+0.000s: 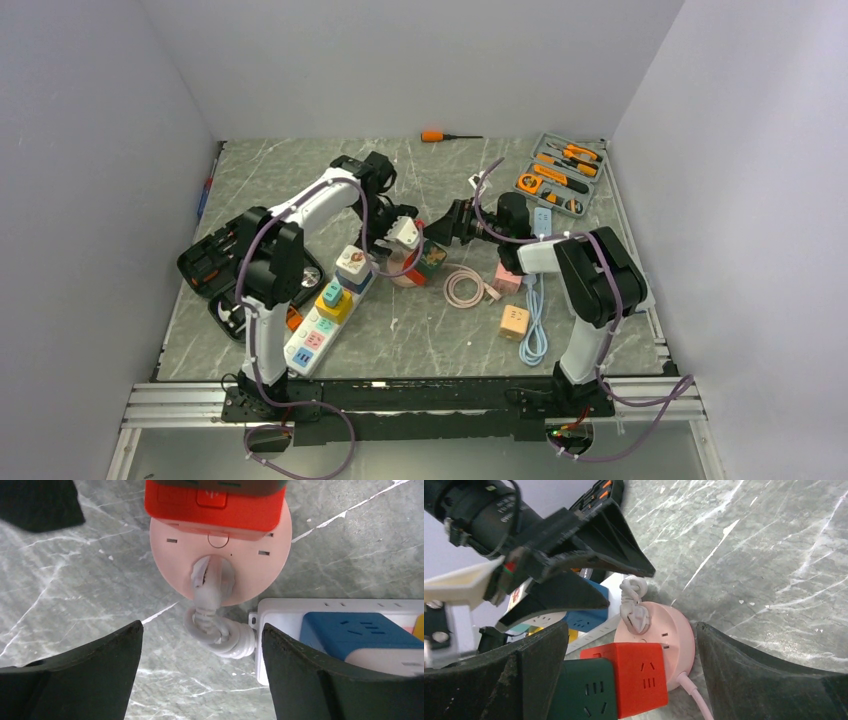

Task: Pull the plug off the socket
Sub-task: Remove the plug from the socket.

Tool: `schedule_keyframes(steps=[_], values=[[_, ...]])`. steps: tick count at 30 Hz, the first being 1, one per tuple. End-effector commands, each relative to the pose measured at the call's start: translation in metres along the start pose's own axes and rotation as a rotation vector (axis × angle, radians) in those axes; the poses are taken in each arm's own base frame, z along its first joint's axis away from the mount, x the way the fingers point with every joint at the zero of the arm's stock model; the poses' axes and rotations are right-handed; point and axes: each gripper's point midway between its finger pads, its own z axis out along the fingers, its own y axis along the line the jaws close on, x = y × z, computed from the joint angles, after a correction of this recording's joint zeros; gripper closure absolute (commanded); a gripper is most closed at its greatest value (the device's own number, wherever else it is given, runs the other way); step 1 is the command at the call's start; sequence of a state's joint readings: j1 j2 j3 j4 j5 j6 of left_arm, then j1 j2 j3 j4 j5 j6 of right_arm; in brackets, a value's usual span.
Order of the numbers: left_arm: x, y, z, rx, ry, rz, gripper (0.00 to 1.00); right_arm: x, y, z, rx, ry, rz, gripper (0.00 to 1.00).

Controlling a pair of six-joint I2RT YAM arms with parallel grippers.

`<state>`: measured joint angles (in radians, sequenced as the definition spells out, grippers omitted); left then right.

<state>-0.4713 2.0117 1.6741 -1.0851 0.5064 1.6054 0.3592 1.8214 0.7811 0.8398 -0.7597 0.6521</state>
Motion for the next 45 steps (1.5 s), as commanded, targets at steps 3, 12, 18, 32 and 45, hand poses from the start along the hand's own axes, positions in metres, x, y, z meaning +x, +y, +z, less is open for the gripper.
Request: schedule_keyframes(steps=[3,12,18,32,45], values=[[0.002,-0.009,0.018,0.142,0.035,-0.031,0.22,-0.016,0.026,-0.004,-0.049,-0.053,-0.115,0.0],[0.018,-0.011,0.031,0.173,0.095,-0.029,0.52,-0.003,0.058,-0.011,-0.06,-0.03,-0.179,0.0],[0.004,0.001,0.024,0.117,0.073,0.0,0.9,0.007,0.079,-0.015,-0.098,-0.017,-0.18,0.0],[-0.058,0.008,-0.025,-0.21,-0.007,0.298,1.0,0.0,0.083,-0.025,-0.059,-0.051,-0.235,0.0],[-0.09,0.007,-0.067,-0.453,0.003,0.545,1.0,-0.001,0.071,-0.008,-0.2,0.055,-0.264,0.01]])
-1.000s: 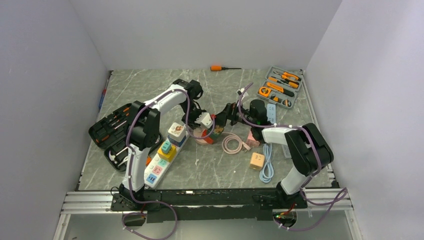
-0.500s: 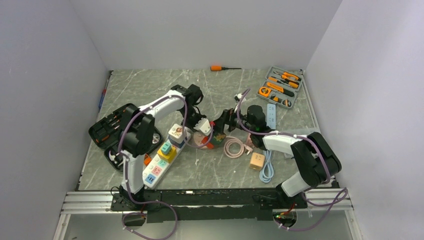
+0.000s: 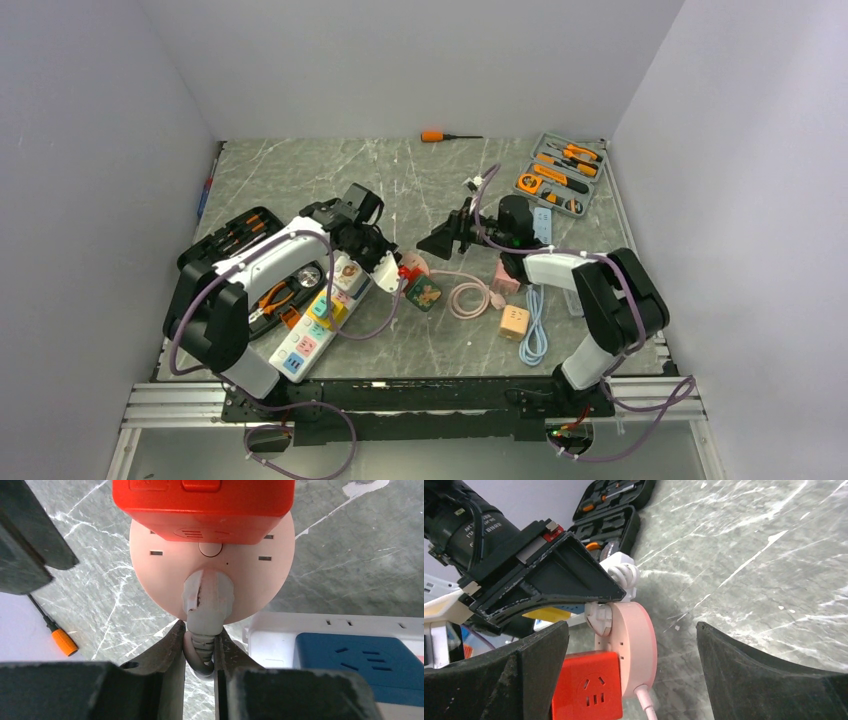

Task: Pull the plug off the socket
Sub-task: Remove the plug from the socket.

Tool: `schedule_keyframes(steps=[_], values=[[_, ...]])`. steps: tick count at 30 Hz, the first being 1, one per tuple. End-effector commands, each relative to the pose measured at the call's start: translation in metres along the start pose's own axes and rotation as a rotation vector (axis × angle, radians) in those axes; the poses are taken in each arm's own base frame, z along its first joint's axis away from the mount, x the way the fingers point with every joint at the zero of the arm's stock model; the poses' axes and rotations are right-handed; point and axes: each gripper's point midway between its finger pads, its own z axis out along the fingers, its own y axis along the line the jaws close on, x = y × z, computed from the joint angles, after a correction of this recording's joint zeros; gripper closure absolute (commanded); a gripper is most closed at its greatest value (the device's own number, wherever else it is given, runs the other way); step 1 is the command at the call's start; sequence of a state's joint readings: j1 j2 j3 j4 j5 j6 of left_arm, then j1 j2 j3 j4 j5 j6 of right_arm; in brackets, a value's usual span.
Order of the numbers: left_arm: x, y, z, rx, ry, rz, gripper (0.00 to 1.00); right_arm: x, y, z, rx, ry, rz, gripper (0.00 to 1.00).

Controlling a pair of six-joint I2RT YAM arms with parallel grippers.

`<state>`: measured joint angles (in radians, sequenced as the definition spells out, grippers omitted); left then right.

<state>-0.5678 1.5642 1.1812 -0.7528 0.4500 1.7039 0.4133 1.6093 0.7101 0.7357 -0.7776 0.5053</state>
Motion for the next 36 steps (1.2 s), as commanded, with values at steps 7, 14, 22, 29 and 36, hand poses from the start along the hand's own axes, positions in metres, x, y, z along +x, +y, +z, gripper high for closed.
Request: schedule_keyframes(steps=[7,14,22,29,36], values=[[-0.029,0.08,-0.047,-0.311,-0.01,0.273,1.0,0.011,0.022,0.035,-0.196,0.131,-0.11,0.03],[-0.041,0.095,-0.066,-0.421,-0.005,0.346,1.0,0.034,0.021,0.037,-0.222,0.174,-0.072,0.07],[-0.04,0.093,-0.069,-0.421,0.004,0.348,1.0,0.042,0.028,0.035,-0.27,0.186,-0.019,0.39],[-0.041,0.092,-0.069,-0.421,0.004,0.353,1.0,0.042,0.037,0.036,-0.329,0.192,0.016,0.88],[-0.044,0.092,-0.071,-0.42,-0.008,0.348,1.0,0.047,0.028,0.037,-0.293,0.218,0.022,1.0]])
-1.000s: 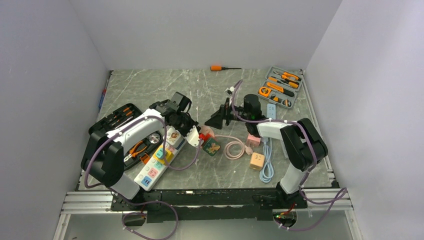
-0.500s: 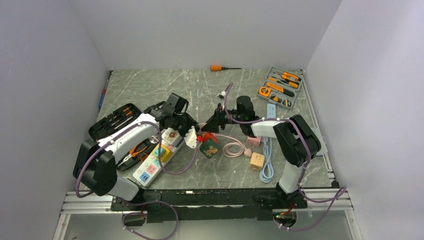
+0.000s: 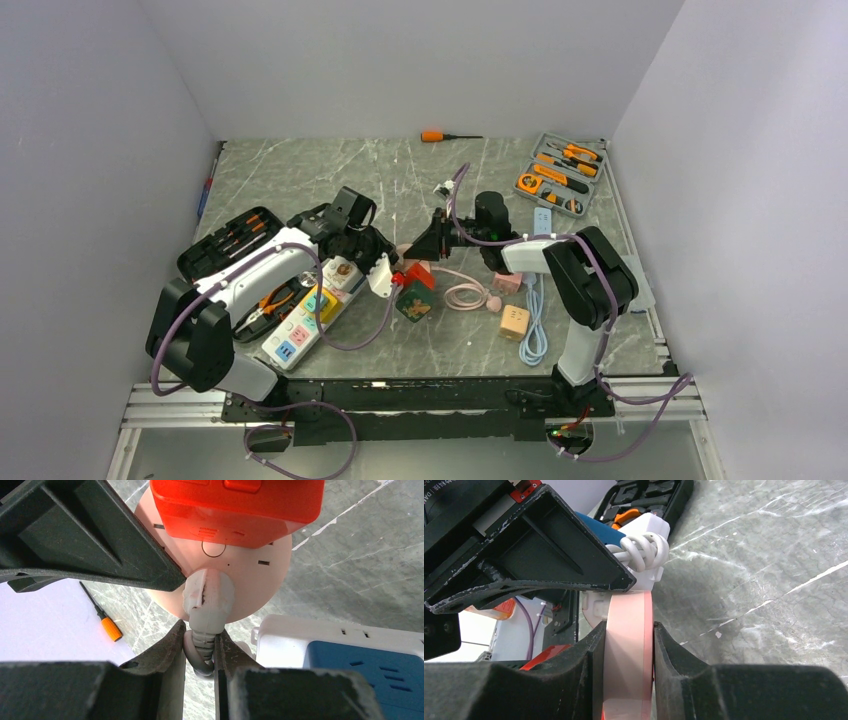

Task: Pull the plug off the socket
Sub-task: Remove the plug from the socket.

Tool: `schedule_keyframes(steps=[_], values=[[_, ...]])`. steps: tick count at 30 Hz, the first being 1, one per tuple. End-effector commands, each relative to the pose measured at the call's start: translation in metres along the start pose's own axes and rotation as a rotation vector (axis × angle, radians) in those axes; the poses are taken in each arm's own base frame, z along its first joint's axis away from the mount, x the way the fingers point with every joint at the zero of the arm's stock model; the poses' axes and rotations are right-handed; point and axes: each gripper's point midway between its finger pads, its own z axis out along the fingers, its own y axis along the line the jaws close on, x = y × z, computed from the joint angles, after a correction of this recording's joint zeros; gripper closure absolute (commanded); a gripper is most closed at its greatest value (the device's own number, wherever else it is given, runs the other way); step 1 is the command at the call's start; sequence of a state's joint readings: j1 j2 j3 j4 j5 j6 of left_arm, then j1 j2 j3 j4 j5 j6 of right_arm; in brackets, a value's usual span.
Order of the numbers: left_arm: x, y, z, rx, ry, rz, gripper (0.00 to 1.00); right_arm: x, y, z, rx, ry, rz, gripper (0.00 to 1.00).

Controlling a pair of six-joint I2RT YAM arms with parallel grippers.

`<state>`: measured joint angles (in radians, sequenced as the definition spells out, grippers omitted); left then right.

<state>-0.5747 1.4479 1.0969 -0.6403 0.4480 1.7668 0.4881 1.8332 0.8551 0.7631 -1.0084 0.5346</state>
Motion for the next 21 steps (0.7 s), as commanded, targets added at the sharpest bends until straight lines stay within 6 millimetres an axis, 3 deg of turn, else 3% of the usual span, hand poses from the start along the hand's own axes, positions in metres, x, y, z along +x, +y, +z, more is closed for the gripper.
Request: schedule_keyframes(steps=[1,9,17,21], values=[[-0.022,0.086,-0.043,-0.298,-0.025,0.21,1.0,0.006,-0.001,0.004,-0.014,0.037,-0.036,1.0],[-0.03,0.089,-0.052,-0.302,-0.046,0.191,1.0,0.012,-0.048,-0.005,0.153,0.052,0.049,1.0],[-0.049,0.103,-0.076,-0.356,-0.107,0.147,1.0,0.029,-0.094,-0.015,0.332,0.083,0.101,1.0],[-0.057,0.099,-0.078,-0.356,-0.133,0.146,1.0,0.03,-0.107,-0.022,0.42,0.074,0.097,1.0]])
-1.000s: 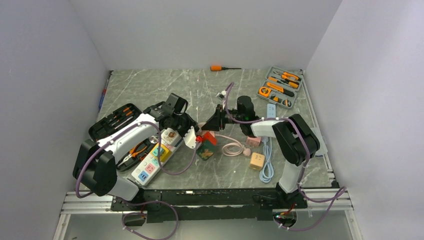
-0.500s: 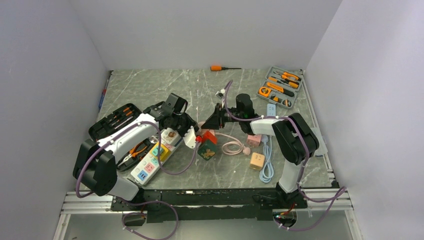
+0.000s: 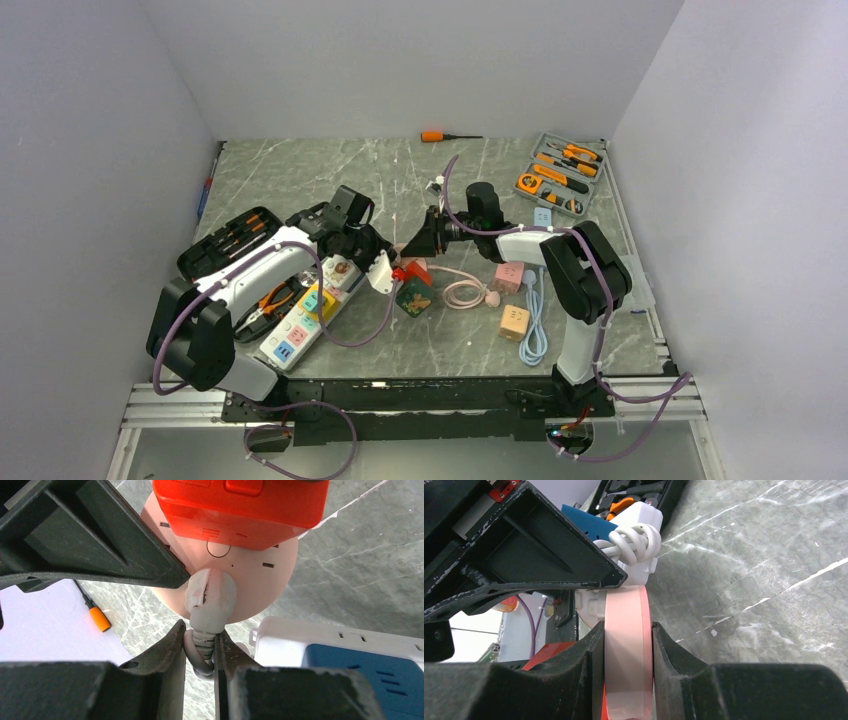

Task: Pull the plug off the socket
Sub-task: Remove the plug from the socket, then place the plug at the center of the board.

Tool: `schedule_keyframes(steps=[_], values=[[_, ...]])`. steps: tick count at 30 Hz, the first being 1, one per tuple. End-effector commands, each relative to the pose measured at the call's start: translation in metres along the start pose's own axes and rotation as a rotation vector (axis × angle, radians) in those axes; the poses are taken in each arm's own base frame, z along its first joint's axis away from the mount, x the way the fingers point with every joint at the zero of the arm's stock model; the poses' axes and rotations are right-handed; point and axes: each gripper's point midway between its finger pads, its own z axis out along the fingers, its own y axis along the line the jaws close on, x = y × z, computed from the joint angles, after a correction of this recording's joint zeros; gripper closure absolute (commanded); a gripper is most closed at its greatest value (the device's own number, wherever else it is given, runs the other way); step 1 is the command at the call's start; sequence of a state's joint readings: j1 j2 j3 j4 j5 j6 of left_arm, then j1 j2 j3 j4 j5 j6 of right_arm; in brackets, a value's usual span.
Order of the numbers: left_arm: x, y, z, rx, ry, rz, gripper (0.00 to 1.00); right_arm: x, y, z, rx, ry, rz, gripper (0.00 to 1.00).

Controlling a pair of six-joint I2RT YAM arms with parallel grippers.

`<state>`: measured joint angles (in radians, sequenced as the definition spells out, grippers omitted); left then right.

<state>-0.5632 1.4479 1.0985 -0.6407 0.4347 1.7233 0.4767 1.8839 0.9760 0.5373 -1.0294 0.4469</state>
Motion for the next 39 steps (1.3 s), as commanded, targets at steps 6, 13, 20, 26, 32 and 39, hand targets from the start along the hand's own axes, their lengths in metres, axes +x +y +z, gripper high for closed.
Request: schedule_keyframes(steps=[6,13,20,26,32,39], values=[[-0.078,0.096,-0.079,-0.354,-0.183,0.204,1.0,0.018,-0.11,-0.034,0.544,-0.025,0.058,1.0],[-0.097,0.091,-0.068,-0.342,-0.212,0.25,1.0,-0.008,-0.098,-0.037,0.56,-0.093,0.065,1.0],[-0.061,0.09,-0.067,-0.329,-0.129,0.141,1.0,-0.009,-0.067,-0.035,0.405,-0.117,0.02,1.0],[0.006,0.071,-0.053,-0.275,-0.024,-0.012,1.0,-0.003,-0.061,-0.043,0.367,-0.151,0.062,1.0],[0.058,0.055,-0.035,-0.261,0.049,-0.099,1.0,-0.001,-0.071,-0.066,0.461,-0.17,0.089,1.0],[0.102,0.052,-0.019,-0.218,0.128,-0.261,1.0,-0.014,-0.066,-0.086,0.479,-0.24,0.09,1.0]])
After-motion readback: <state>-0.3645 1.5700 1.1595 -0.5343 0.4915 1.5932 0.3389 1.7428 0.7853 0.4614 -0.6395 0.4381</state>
